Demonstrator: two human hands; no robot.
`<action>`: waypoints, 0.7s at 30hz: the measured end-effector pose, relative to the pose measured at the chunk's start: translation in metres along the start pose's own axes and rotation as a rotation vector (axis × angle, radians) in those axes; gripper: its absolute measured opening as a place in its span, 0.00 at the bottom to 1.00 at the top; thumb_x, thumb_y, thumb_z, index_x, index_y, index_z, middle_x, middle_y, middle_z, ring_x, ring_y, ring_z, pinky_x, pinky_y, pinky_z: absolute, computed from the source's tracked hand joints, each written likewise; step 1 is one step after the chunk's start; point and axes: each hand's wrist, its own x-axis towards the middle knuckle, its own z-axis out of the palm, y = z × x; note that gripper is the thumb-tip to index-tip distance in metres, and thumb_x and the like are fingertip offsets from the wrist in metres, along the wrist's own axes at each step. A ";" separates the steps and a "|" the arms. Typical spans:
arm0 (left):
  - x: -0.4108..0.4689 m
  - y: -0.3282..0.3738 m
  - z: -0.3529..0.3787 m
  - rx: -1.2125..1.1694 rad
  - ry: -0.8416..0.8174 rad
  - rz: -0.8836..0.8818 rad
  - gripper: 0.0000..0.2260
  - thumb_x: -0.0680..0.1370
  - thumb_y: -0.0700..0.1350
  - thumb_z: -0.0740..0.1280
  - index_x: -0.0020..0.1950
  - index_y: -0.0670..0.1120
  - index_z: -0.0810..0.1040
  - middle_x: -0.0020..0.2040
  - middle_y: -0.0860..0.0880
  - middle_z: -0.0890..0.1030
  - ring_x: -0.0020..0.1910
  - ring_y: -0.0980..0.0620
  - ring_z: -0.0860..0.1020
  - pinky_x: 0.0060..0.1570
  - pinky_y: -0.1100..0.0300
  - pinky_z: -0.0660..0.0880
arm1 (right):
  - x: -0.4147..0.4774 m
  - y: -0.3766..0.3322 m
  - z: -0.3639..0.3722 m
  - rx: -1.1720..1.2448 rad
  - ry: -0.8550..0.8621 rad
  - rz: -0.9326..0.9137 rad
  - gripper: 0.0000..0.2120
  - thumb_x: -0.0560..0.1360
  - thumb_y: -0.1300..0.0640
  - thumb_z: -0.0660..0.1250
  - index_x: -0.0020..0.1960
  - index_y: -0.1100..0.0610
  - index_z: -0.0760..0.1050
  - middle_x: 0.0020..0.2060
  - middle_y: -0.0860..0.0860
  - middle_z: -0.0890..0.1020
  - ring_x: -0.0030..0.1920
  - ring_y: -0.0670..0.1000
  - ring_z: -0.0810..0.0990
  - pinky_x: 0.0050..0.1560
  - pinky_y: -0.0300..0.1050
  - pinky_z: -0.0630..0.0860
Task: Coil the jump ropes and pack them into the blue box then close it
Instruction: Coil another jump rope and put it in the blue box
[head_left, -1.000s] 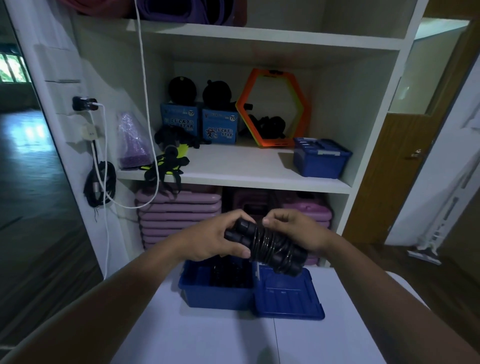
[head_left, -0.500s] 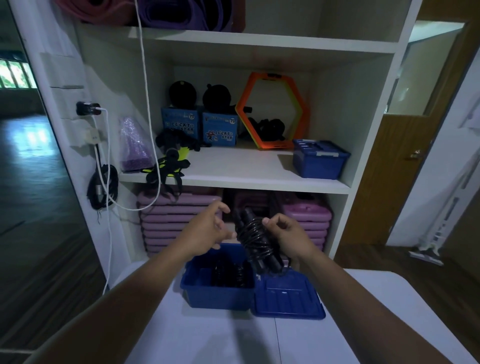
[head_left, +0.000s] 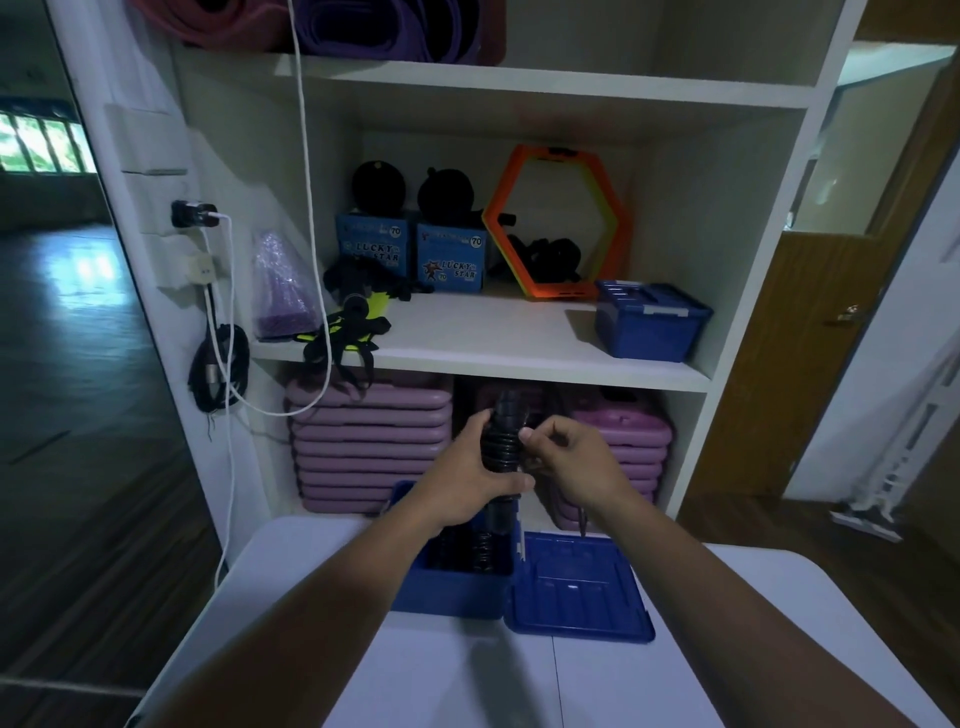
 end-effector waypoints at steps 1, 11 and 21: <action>0.001 0.000 0.001 0.036 0.034 0.027 0.37 0.68 0.51 0.79 0.73 0.55 0.64 0.61 0.54 0.78 0.58 0.56 0.78 0.61 0.51 0.77 | 0.001 0.000 -0.002 -0.025 -0.019 -0.009 0.13 0.77 0.51 0.69 0.39 0.60 0.77 0.36 0.55 0.84 0.38 0.51 0.82 0.51 0.60 0.80; 0.000 -0.001 -0.011 -0.024 0.098 0.100 0.27 0.72 0.39 0.74 0.67 0.55 0.71 0.49 0.51 0.82 0.46 0.52 0.81 0.48 0.53 0.80 | 0.011 -0.026 -0.039 -0.544 -0.172 -0.297 0.04 0.77 0.51 0.68 0.48 0.49 0.81 0.44 0.46 0.80 0.45 0.47 0.78 0.47 0.45 0.73; -0.002 0.002 -0.023 -0.330 -0.073 0.084 0.22 0.75 0.38 0.74 0.66 0.50 0.74 0.50 0.50 0.82 0.50 0.55 0.81 0.52 0.57 0.79 | 0.014 -0.033 -0.035 -0.469 -0.102 -0.561 0.08 0.80 0.56 0.64 0.57 0.52 0.79 0.48 0.45 0.81 0.48 0.43 0.78 0.49 0.36 0.74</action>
